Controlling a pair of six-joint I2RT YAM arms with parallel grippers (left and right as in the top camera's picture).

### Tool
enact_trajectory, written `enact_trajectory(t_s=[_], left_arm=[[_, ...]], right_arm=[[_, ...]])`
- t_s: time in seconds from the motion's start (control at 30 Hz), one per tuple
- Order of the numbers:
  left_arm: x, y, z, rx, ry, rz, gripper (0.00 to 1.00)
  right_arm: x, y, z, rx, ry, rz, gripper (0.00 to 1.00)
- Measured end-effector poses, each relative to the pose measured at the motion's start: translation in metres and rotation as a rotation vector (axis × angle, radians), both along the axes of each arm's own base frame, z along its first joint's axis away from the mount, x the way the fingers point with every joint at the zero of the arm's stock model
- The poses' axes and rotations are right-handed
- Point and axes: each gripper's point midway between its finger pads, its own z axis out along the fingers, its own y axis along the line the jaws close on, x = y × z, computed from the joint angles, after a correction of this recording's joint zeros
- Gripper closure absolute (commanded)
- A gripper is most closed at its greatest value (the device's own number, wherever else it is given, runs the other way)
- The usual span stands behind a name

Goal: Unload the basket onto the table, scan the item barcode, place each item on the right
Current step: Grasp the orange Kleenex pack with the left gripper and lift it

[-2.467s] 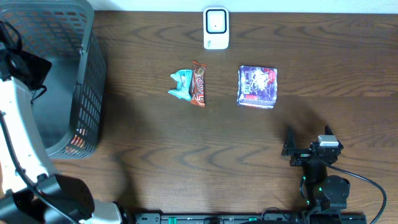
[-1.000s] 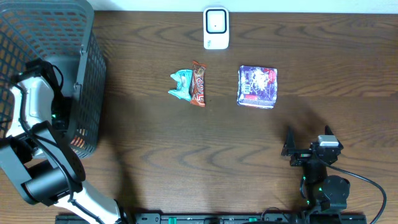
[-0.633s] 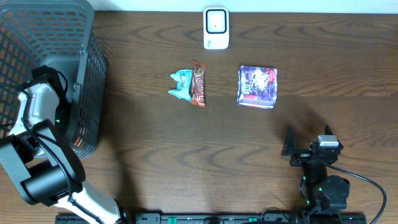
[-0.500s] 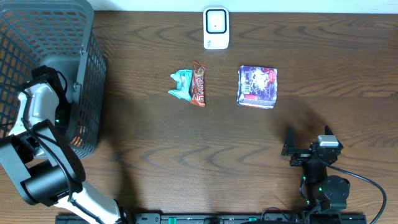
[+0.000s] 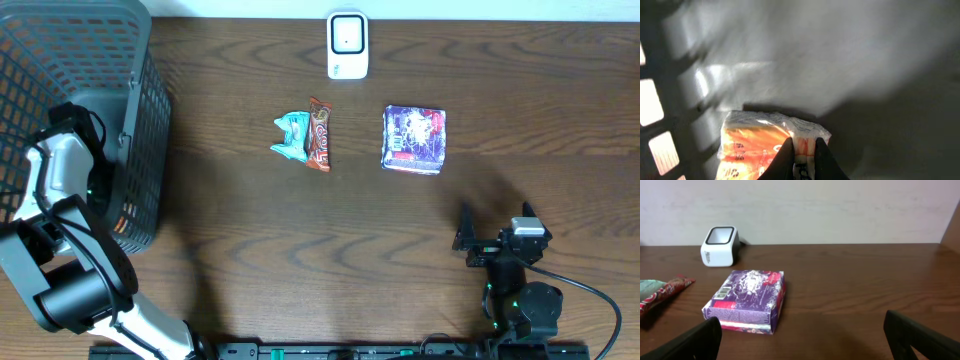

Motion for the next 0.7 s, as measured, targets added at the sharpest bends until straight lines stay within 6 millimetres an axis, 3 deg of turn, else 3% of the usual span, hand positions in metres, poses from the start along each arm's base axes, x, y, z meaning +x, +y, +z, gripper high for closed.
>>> enact_trajectory(t_s=[0.1,0.17,0.33,0.57,0.7], left_arm=[[0.016,0.007,0.025,0.031,-0.077,-0.033,0.93],[0.029,0.013,0.057,0.079,-0.175,-0.05,0.93],[0.055,0.018,0.168,0.221,-0.522,-0.083,0.93],[0.056,-0.009,0.312,0.348,-1.006,-0.175,0.93],[0.048,-0.039,0.386,0.398,-1.261,-0.312,0.93]], right_arm=[[0.0,0.0,0.0,0.0,0.0,0.0,0.01],[0.0,0.0,0.0,0.0,-0.001,0.0,0.01],[0.0,0.0,0.0,0.0,0.0,0.0,0.01],[0.0,0.0,0.0,0.0,0.0,0.0,0.01],[0.0,0.0,0.0,0.0,0.0,0.0,0.01]])
